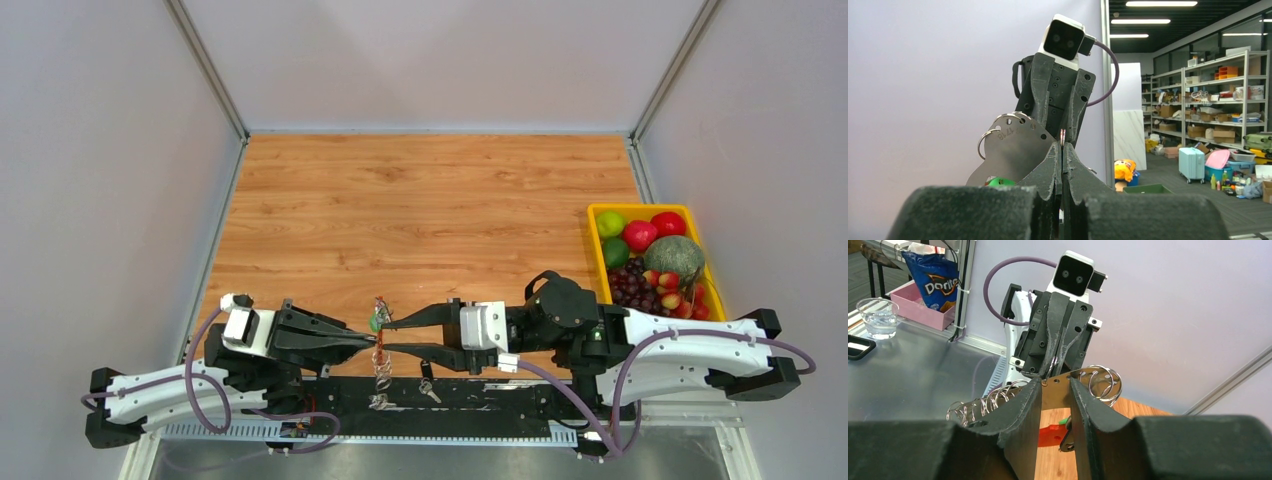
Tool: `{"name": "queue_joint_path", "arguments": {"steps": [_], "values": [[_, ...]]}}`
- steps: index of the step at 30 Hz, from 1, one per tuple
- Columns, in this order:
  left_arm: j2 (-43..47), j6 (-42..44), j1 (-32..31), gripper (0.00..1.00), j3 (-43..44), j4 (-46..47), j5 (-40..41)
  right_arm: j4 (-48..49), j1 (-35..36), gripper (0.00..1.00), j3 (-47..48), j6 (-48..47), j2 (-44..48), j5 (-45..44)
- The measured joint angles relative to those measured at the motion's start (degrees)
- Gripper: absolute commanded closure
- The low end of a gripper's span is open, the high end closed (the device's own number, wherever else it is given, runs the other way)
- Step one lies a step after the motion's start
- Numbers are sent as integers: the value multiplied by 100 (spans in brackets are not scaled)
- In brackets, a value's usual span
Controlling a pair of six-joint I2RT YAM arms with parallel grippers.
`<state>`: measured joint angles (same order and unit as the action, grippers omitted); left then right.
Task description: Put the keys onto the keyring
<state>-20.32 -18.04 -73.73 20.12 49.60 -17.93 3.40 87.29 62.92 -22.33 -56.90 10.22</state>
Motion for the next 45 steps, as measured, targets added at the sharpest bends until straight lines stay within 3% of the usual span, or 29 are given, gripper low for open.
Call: {"name": "queue_joint_path", "arguments": {"steps": [26, 45], "values": [[-354, -52, 0, 100, -4, 673, -103, 208, 0, 71, 2, -111, -133, 125], [-55, 402, -2, 100, -4, 109, 444, 149, -11, 75, 13, -68, -142, -223]]}}
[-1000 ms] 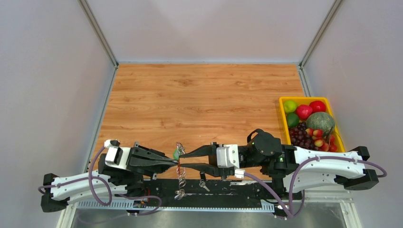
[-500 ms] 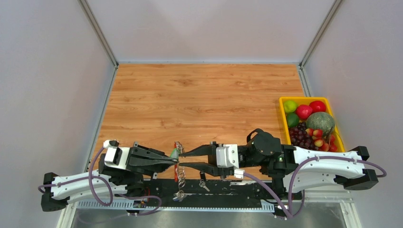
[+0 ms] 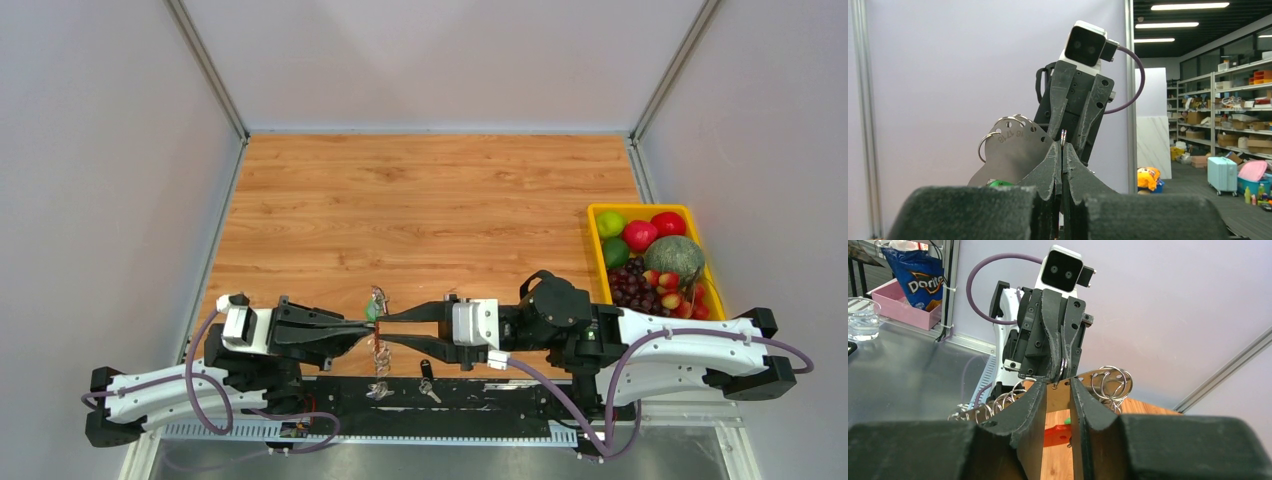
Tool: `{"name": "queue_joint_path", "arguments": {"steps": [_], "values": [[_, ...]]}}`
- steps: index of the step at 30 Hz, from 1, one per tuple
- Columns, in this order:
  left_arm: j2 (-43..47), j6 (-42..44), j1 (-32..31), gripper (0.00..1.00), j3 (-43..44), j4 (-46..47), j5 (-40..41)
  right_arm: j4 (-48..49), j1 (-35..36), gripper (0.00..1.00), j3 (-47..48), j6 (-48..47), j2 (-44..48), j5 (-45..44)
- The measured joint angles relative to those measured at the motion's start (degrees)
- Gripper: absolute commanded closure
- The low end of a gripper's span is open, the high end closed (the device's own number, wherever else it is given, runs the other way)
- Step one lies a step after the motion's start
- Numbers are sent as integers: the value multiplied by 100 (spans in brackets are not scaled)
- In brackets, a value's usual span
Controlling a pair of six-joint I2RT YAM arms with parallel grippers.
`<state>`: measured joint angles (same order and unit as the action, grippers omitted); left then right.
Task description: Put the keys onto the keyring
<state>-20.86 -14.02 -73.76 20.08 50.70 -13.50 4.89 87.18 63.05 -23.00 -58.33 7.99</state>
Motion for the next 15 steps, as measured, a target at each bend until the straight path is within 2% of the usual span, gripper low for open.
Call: {"name": "queue_joint_path", "arguments": {"steps": [4, 15], "values": [[15, 37, 0, 100, 0, -74, 76, 4, 0, 77, 0, 2, 2, -4], [11, 42, 2, 100, -20, -52, 109, 35, 0, 93, 0, -2, -7, -50]]}}
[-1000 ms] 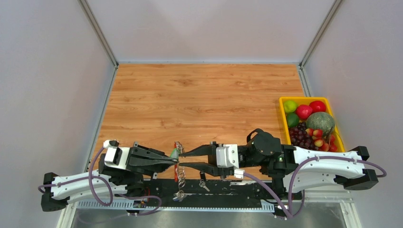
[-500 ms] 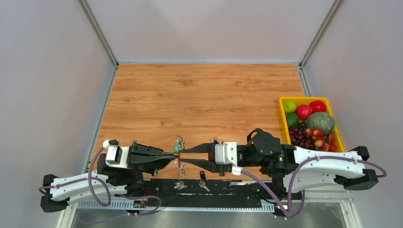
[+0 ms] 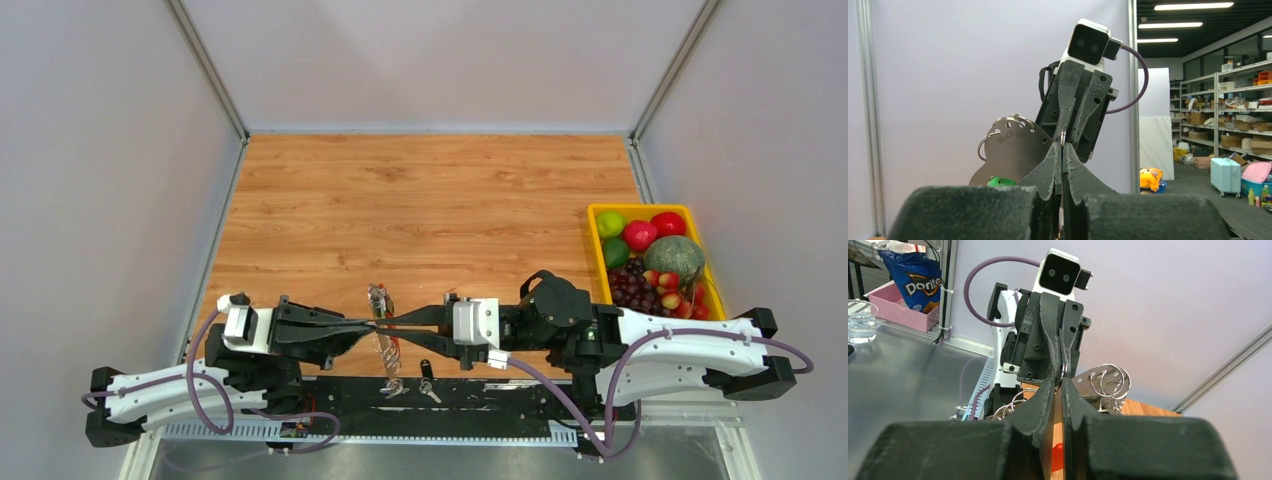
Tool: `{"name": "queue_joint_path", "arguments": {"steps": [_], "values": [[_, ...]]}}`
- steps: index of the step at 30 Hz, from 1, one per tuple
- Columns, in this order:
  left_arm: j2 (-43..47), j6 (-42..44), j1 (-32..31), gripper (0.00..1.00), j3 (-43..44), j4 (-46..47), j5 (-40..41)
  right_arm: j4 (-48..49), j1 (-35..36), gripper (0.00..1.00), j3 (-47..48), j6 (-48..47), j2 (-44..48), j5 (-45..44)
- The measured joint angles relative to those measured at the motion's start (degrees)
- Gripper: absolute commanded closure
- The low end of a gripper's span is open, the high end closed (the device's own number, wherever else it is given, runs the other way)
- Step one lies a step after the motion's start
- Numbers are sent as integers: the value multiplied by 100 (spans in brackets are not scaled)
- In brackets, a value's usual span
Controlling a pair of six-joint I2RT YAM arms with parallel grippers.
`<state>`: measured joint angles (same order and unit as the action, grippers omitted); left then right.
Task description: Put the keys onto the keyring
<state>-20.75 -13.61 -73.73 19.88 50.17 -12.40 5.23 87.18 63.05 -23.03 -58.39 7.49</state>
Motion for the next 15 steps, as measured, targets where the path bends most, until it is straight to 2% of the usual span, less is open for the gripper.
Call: {"name": "queue_joint_path", "arguments": {"steps": [2, 15], "values": [[-2, -2, 0, 100, -2, 28, -13, 24, 0, 100, 0, 2, -15, 2], [-175, -39, 7, 100, -2, 483, -72, 151, 37, 100, 114, -2, -120, -151]]}}
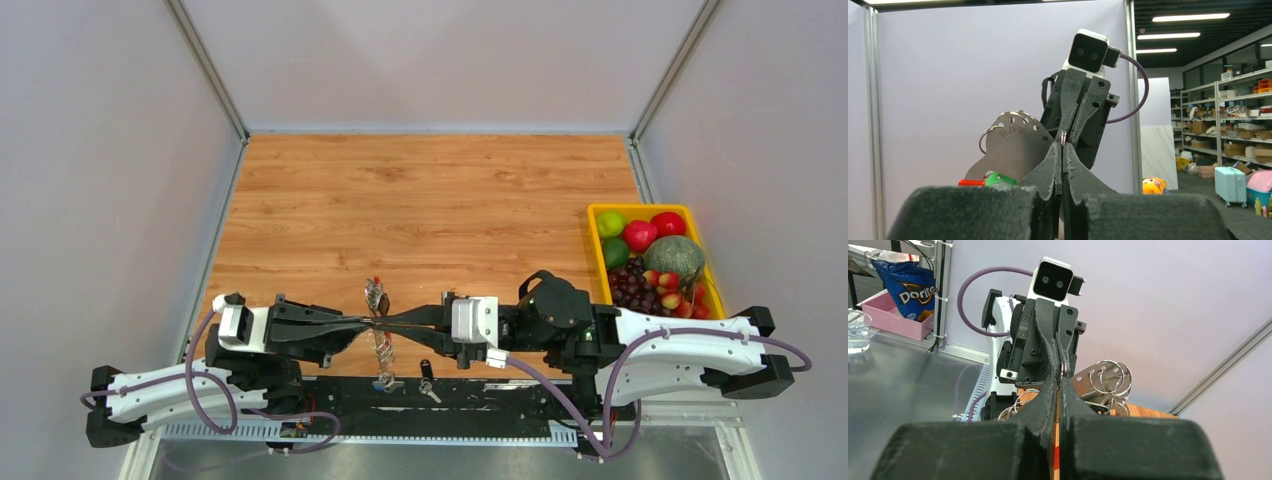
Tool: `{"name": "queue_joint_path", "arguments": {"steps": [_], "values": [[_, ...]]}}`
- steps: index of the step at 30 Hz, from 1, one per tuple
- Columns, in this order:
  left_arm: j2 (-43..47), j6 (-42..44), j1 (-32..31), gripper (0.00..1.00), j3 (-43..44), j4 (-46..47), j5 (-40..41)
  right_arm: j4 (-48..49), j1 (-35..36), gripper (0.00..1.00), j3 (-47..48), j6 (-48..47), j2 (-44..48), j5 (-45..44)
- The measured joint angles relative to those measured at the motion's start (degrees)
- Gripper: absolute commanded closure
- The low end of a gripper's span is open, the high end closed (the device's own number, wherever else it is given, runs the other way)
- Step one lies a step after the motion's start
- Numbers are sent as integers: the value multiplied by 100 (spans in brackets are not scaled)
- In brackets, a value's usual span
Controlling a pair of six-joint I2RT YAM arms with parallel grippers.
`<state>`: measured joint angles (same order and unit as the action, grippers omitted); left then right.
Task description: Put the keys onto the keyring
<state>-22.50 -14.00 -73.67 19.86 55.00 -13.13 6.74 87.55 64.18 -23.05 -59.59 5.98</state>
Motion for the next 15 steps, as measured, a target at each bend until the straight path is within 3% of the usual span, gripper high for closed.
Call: {"name": "queue_joint_path", "arguments": {"steps": [4, 11, 15], "values": [[7, 0, 11, 95, 0, -39, 22, -20, 17, 100, 2, 28, 11, -149], [33, -11, 26, 74, 2, -188, 120, -105, 44, 100, -7, 94, 52, -343], [37, -24, 26, 68, 2, -376, 120, -175, 44, 100, -7, 103, 94, -426]]}}
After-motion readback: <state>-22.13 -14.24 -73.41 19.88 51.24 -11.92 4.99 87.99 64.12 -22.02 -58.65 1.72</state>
